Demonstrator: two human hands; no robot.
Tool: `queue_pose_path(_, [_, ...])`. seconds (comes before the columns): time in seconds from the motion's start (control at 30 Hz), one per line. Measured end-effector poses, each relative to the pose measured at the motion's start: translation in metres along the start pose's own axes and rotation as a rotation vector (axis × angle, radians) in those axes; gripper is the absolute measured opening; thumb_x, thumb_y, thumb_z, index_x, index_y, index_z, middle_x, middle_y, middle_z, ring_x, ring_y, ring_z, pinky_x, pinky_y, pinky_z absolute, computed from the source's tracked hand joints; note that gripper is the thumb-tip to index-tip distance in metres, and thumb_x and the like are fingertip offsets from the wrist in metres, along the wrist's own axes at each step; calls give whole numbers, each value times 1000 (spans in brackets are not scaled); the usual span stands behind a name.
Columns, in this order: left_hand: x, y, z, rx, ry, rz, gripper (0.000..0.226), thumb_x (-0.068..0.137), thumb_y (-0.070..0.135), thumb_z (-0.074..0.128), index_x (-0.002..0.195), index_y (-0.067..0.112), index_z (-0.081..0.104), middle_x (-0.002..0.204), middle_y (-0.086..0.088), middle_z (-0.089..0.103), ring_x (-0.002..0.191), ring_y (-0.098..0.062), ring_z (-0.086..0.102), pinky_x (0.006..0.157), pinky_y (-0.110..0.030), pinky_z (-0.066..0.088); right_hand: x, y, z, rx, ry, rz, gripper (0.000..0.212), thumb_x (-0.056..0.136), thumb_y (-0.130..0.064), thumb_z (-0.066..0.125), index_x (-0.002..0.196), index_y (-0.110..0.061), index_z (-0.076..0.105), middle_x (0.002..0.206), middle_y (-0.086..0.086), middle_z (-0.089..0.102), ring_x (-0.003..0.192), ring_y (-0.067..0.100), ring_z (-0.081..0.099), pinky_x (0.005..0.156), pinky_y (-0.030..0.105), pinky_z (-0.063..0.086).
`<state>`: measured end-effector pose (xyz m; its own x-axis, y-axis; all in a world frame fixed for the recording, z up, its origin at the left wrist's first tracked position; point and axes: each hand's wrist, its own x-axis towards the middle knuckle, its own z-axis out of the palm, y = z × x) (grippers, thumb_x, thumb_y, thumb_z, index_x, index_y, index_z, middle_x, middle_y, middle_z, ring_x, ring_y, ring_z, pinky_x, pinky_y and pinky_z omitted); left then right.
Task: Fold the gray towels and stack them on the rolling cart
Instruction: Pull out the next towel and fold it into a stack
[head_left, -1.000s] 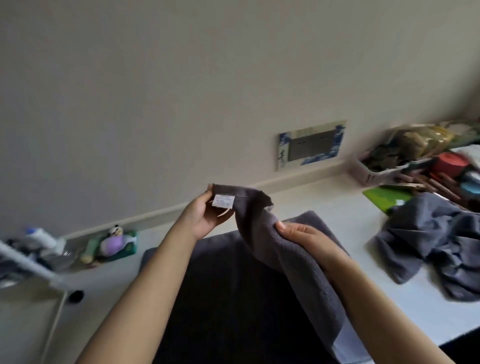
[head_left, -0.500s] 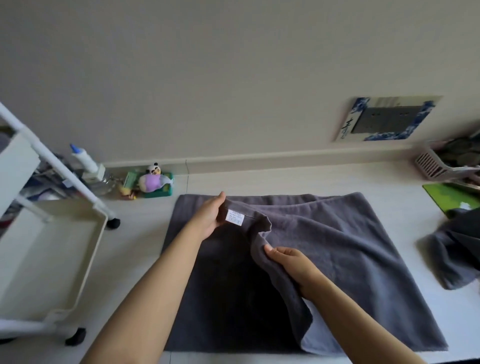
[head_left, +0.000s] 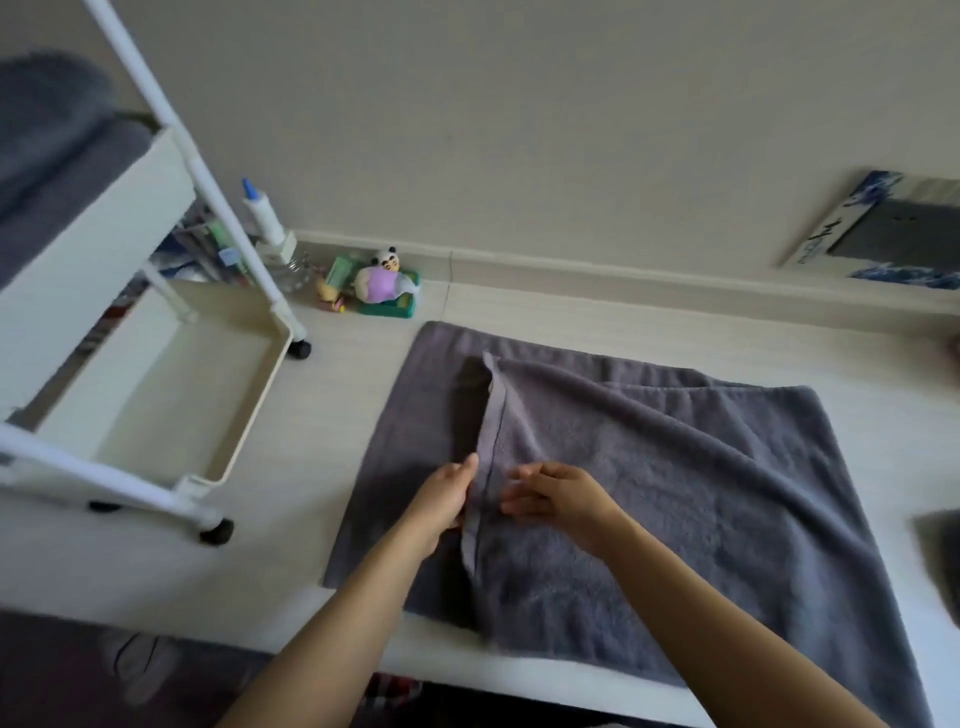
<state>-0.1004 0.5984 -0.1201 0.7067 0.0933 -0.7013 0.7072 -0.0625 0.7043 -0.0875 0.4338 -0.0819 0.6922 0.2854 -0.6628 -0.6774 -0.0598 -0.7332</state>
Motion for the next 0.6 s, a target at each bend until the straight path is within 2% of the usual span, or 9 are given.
queue_pose_path(0.07, [-9,-15,1,63,47,43,35,90,49,51,101,17,61,109,-6,65,99,-21,60,94,-39,48,8,-3,1,-74,32,-47,14,97,-11,48,100,-7,61,85,10,66,72,20,67,69,27,55])
queue_pose_path(0.13, [-15,-22,4,143,61,86,33,88,39,60,108,13,59,108,-4,63,96,-15,57,87,-29,45,19,-8,1,-206,62,-143,14,97,-11,47,102,-12,60,81,6,60,66,16,61,63,22,52])
queue_pose_path(0.27, [-25,-29,7,163,96,87,49,86,27,66,128,6,51,117,-5,59,108,-18,55,85,-22,40,54,-26,7,-715,32,-352,21,99,-21,43,112,-27,58,72,0,52,61,16,49,59,26,44])
queue_pose_path(0.33, [-25,-32,6,122,123,98,39,85,25,67,116,3,59,102,-3,63,100,-15,57,75,-18,40,72,-39,11,-997,-41,-421,28,99,-27,42,124,-30,55,86,0,50,61,12,49,59,18,41])
queue_pose_path(0.4, [-27,-34,8,116,157,97,17,85,25,67,87,9,62,77,3,58,80,-10,54,60,-13,36,94,-46,13,-1267,-163,-439,34,99,-32,42,132,-33,50,108,4,43,78,11,50,74,18,42])
queue_pose_path(0.47, [-29,-33,10,103,197,106,18,86,24,66,73,15,57,67,7,54,69,-6,50,51,-8,33,110,-46,11,-1509,-250,-419,36,98,-37,41,133,-38,48,122,8,36,103,21,48,96,29,40])
queue_pose_path(0.53, [-32,-35,13,106,243,117,18,88,26,63,77,13,57,68,5,55,71,-10,51,51,-13,34,117,-46,9,-1652,-296,-415,34,97,-38,42,130,-41,48,129,10,32,111,28,47,101,37,40])
queue_pose_path(0.6, [-35,-33,17,128,269,130,17,91,29,59,86,12,58,76,2,57,77,-13,53,55,-20,35,114,-50,9,-1704,-273,-451,31,95,-37,46,126,-37,51,131,9,31,110,28,48,96,40,44])
